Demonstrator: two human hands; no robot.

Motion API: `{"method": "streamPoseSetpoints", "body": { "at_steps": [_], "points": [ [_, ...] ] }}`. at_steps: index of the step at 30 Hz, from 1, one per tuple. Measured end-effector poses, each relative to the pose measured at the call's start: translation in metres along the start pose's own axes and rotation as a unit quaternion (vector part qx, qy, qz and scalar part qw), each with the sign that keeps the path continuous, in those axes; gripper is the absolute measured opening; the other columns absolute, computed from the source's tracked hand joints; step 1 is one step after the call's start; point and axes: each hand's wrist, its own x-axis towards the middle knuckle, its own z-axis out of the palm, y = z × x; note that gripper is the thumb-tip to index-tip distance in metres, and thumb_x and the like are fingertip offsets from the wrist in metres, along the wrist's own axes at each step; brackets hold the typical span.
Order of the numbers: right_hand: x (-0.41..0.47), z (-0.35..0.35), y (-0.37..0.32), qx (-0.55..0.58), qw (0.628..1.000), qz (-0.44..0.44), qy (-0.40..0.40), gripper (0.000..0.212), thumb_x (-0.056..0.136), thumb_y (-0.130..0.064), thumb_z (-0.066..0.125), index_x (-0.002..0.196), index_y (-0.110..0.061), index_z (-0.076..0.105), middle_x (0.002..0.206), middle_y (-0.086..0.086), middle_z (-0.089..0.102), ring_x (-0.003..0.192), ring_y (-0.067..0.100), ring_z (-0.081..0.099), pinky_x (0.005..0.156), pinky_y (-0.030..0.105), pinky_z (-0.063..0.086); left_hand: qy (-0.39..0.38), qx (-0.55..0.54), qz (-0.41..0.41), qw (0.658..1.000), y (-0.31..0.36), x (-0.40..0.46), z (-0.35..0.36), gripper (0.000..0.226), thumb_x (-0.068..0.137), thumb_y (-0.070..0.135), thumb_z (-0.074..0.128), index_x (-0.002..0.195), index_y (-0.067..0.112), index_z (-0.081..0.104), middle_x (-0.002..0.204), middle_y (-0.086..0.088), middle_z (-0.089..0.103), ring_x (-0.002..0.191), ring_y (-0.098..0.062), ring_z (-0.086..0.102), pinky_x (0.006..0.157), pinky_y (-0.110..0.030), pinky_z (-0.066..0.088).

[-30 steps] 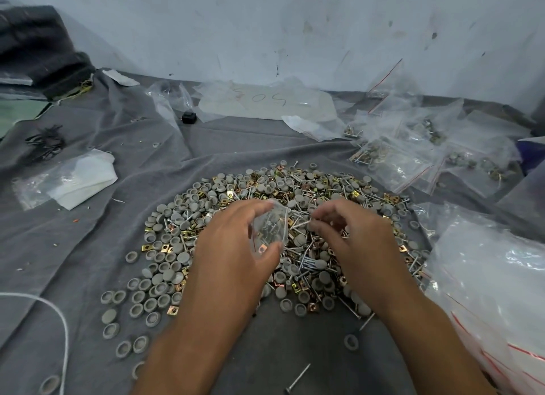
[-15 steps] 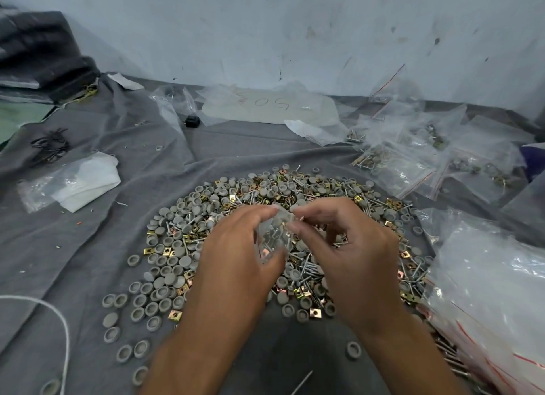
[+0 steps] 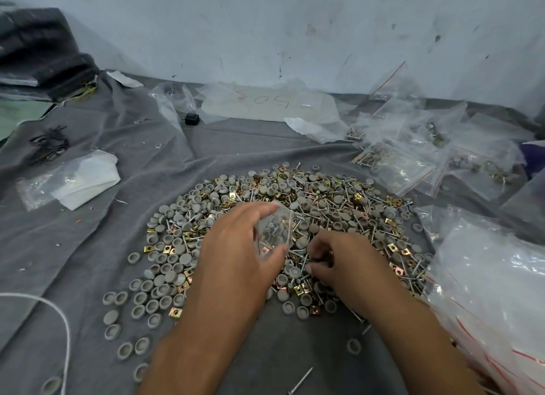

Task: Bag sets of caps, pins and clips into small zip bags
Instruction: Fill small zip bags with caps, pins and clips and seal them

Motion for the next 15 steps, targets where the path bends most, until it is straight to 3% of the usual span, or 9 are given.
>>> {"method": "streamPoseSetpoints", "body": {
  "at_steps": [6, 9, 13, 15],
  "points": [
    [0.004, -0.002, 0.004, 0.023, 0.999, -0.028, -0.026, 0.016, 0.092, -0.036, 0.071, 0.085, -0.035, 0.056, 0.081, -0.012, 0.064, 0.07, 0.002, 0.062, 0.067, 0.03, 0.053, 0.004, 0.002, 0.002, 1.0, 0.001, 0.001, -0.001, 0.053, 0.077, 0.029, 0.08, 0.127, 0.029, 0.063, 0.099, 0.028, 0.05, 0.09, 0.007, 0.048, 0.088, -0.015, 0.04],
    [0.003, -0.012, 0.01, 0.073, 0.996, -0.044, -0.033, 0.015, 0.093, -0.033, 0.071, 0.085, -0.036, 0.058, 0.082, -0.013, 0.066, 0.074, 0.002, 0.061, 0.064, 0.022, 0.048, 0.01, 0.0, 0.003, 1.0, 0.001, 0.001, -0.002, 0.053, 0.076, 0.028, 0.081, 0.126, 0.029, 0.064, 0.103, 0.027, 0.053, 0.09, 0.008, 0.047, 0.09, -0.017, 0.041],
    [-0.003, -0.029, 0.012, 0.172, 0.981, -0.08, 0.033, 0.012, 0.091, -0.035, 0.069, 0.084, -0.038, 0.06, 0.088, -0.026, 0.066, 0.081, -0.005, 0.063, 0.063, 0.012, 0.044, 0.013, -0.001, 0.0, 1.0, 0.001, 0.001, -0.002, 0.054, 0.075, 0.027, 0.082, 0.126, 0.029, 0.064, 0.099, 0.026, 0.052, 0.089, 0.006, 0.048, 0.09, -0.019, 0.042],
    [-0.01, -0.037, 0.006, 0.24, 0.96, -0.117, 0.083, 0.008, 0.091, -0.036, 0.069, 0.086, -0.035, 0.063, 0.087, -0.018, 0.069, 0.079, 0.002, 0.065, 0.063, 0.015, 0.048, 0.009, 0.0, 0.0, 1.0, 0.001, 0.001, -0.001, 0.054, 0.076, 0.028, 0.081, 0.127, 0.029, 0.063, 0.102, 0.026, 0.053, 0.09, 0.006, 0.049, 0.091, -0.02, 0.044]
  ]
}}
